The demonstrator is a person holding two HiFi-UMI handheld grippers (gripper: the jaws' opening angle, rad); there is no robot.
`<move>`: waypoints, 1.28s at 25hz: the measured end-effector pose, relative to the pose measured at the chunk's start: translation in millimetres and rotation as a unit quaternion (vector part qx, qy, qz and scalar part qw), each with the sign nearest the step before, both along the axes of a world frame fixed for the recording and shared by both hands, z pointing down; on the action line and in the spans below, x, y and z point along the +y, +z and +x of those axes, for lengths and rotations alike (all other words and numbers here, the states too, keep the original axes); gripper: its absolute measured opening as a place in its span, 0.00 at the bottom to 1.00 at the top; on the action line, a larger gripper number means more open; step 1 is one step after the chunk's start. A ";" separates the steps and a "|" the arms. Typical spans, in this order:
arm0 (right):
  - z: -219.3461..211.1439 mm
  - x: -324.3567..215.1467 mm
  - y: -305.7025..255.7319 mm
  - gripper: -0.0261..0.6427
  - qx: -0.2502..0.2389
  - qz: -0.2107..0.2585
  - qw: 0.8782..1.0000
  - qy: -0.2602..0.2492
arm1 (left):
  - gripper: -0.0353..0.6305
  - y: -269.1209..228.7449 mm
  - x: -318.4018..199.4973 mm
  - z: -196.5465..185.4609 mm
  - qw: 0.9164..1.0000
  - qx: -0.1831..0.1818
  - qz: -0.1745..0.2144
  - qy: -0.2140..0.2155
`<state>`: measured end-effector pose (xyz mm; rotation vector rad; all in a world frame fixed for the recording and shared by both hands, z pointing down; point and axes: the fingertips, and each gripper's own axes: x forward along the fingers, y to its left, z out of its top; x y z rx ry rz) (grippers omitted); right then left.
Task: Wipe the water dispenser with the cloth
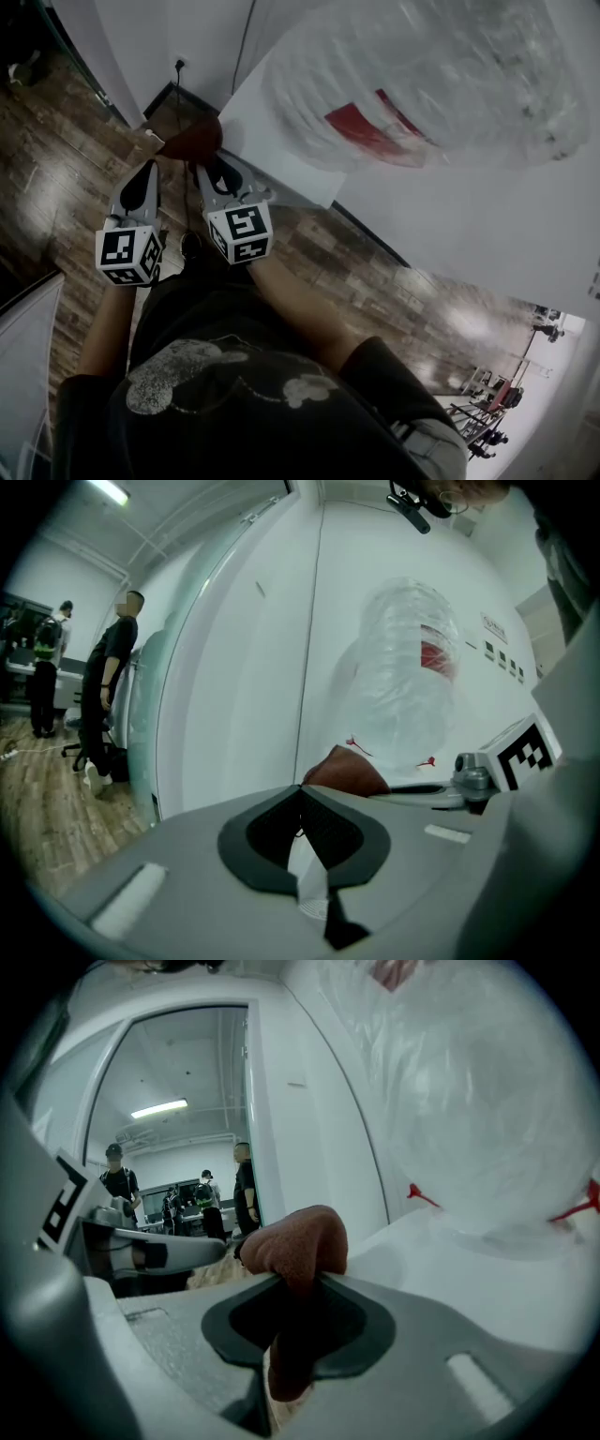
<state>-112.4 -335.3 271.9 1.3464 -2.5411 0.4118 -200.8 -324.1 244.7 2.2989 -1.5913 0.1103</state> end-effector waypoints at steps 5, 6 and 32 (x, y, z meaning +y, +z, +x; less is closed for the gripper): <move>45.6 41.2 -20.8 0.13 0.001 0.031 0.999 0.008 | 0.08 1.8 14.5 49.0 0.999 -0.015 -0.001 0.048; 59.7 50.3 -24.4 0.13 -0.001 0.035 0.999 0.015 | 0.08 0.3 20.3 61.2 0.998 -0.017 0.003 0.055; 247.1 108.0 79.1 0.13 0.008 0.024 0.998 0.054 | 0.08 48.7 140.9 191.5 0.999 -0.043 -0.016 -0.008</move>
